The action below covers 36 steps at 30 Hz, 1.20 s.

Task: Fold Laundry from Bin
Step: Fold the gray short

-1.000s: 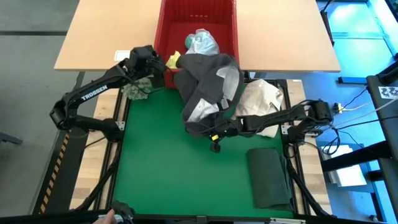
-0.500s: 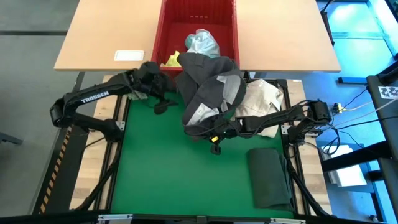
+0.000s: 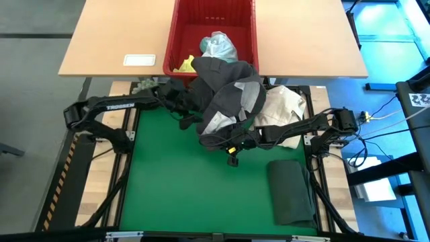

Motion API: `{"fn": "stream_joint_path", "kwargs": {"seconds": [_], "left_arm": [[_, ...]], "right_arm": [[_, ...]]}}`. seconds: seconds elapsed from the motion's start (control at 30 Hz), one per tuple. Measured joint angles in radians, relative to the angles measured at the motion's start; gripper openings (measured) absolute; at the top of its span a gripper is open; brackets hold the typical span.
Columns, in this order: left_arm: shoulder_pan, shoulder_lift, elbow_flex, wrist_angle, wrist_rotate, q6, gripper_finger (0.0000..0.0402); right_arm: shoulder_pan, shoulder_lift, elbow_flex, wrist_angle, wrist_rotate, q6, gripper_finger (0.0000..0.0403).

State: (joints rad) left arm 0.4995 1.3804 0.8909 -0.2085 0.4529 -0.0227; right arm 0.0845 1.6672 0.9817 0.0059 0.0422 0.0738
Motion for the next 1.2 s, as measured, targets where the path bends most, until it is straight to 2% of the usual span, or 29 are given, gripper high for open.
{"fn": "stream_joint_path", "kwargs": {"seconds": [0.23, 0.37, 0.53, 0.63, 0.73, 0.8, 0.9, 1.03, 1.2], "left_arm": [[-0.045, 0.12, 0.0, 0.035, 0.062, -0.005, 0.0265], [-0.077, 0.138, 0.0, 0.045, 0.018, 0.008, 0.0245], [-0.083, 0.116, 0.0, 0.035, -0.072, 0.052, 0.0169], [-0.076, 0.099, 0.0, 0.012, -0.171, 0.075, 0.0105], [-0.071, 0.085, 0.0, -0.012, -0.278, 0.082, 0.0031], [-0.06, 0.075, 0.0, -0.026, -0.316, 0.083, 0.001], [-0.047, 0.065, 0.0, -0.039, -0.353, 0.087, 0.0007], [-0.043, 0.057, 0.0, -0.045, -0.401, 0.094, 0.0003], [-0.041, 0.057, 0.0, -0.043, -0.419, 0.106, 0.0002]], "right_arm": [[0.0, 0.0, 0.0, 0.0, 0.002, -0.003, 0.0044], [0.0, 0.0, 0.0, -0.001, 0.013, -0.008, 0.0044], [0.0, -0.015, 0.0, -0.012, 0.051, -0.028, 0.0044], [0.0, -0.054, 0.0, -0.013, 0.044, -0.029, 0.0048], [0.0, -0.102, 0.0, -0.043, 0.045, -0.03, 0.007], [0.0, -0.144, 0.0, -0.082, 0.054, -0.03, 0.0094], [0.002, -0.208, 0.002, -0.136, 0.085, -0.037, 0.0135], [0.001, -0.287, 0.002, -0.199, 0.187, -0.053, 0.0189], [0.001, -0.352, 0.002, -0.28, 0.488, -0.078, 0.0231]]}}
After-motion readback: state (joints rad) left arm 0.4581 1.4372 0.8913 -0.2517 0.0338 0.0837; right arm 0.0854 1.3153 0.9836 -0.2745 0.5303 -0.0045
